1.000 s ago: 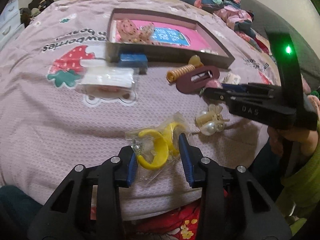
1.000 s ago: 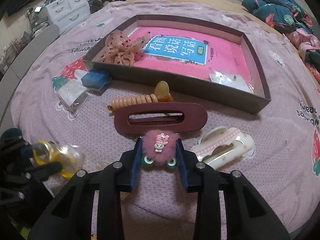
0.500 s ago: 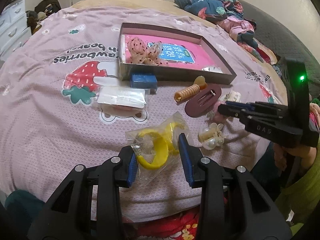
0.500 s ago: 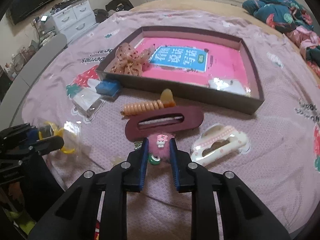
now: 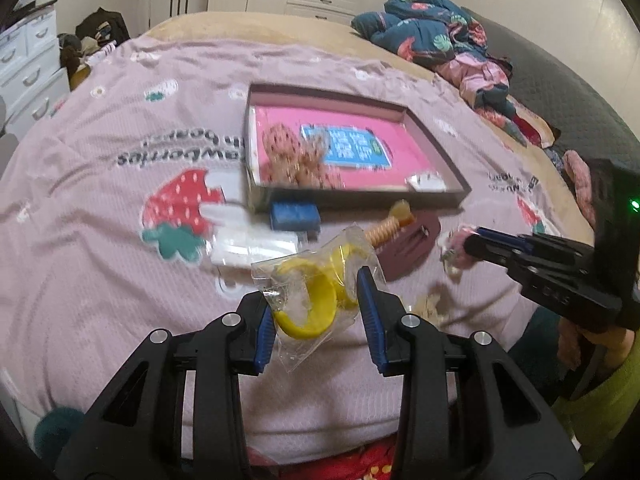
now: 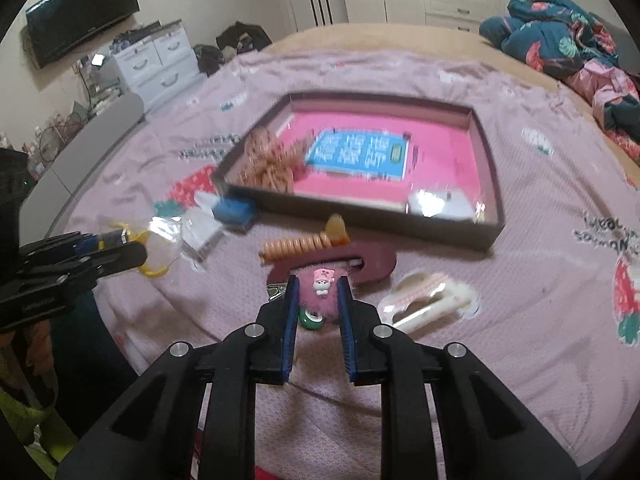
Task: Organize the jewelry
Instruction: 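Carry the hair ties and pink clip into the box and release both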
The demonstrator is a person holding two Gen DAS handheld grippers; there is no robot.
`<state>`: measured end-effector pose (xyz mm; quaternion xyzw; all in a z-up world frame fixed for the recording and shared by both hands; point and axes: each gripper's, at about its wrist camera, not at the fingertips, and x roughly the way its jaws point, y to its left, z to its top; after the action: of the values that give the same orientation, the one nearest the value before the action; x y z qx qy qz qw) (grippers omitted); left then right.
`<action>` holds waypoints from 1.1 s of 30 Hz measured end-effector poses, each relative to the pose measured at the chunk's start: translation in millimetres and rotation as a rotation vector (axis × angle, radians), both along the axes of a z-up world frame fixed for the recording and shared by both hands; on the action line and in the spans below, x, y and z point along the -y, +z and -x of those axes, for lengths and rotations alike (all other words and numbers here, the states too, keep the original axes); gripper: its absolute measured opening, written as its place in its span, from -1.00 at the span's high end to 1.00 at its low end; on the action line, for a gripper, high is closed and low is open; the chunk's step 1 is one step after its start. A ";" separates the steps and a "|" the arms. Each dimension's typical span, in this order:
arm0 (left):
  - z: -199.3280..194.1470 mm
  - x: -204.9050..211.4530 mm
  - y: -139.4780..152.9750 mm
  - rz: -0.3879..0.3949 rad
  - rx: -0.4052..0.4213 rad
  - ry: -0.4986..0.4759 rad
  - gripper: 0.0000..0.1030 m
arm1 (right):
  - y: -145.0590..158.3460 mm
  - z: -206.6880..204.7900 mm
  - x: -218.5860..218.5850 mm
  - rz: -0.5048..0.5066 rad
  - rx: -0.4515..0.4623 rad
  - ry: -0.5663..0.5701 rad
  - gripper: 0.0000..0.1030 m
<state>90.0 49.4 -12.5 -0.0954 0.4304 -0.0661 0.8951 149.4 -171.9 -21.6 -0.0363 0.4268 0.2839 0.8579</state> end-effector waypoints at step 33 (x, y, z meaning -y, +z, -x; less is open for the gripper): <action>-144.4 37.5 55.2 -0.027 0.105 -0.083 0.61 | 90.3 -92.4 60.1 -0.066 0.210 -0.150 0.65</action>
<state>234.4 12.0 42.7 -0.0617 0.3874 -0.1022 0.9141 241.8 -232.1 68.7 -0.0054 0.3263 0.2275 0.9175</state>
